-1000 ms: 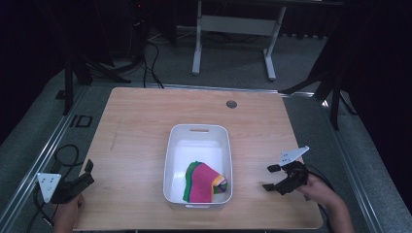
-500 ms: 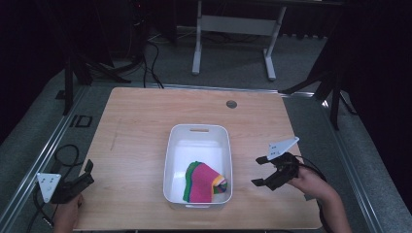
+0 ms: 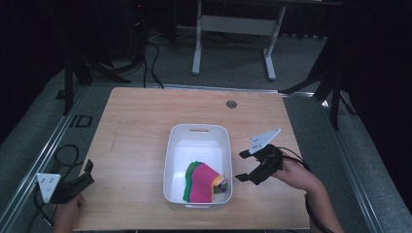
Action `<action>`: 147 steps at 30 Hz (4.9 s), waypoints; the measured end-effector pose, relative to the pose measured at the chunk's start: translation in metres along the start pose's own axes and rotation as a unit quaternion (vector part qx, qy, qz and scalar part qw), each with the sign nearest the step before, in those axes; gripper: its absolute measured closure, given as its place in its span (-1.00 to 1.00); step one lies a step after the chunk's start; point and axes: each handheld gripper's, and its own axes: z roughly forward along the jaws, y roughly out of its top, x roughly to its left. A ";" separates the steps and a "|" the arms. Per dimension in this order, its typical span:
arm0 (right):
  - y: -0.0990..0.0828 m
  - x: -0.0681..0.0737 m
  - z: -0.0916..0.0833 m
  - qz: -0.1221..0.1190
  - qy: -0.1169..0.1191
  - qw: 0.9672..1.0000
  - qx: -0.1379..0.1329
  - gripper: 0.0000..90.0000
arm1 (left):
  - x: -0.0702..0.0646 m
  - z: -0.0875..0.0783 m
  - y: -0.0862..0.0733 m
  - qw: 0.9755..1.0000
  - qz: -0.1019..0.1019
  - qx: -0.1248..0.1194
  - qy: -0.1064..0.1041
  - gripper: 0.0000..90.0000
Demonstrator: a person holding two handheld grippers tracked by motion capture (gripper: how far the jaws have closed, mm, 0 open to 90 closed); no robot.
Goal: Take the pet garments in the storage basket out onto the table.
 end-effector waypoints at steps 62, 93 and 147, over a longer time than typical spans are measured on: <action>0.069 0.025 0.078 -0.057 -0.012 0.995 0.085 0.62 | 0.001 0.000 0.000 1.000 -0.004 0.001 -0.005 -0.96; 0.093 0.014 -0.016 -0.041 -0.099 0.994 -0.019 0.61 | -0.001 0.001 0.000 1.000 0.002 0.002 -0.002 -0.96; -0.066 -0.051 -0.031 0.163 -0.253 0.952 -0.063 0.61 | -0.001 0.000 0.000 1.000 0.004 0.001 0.000 -0.96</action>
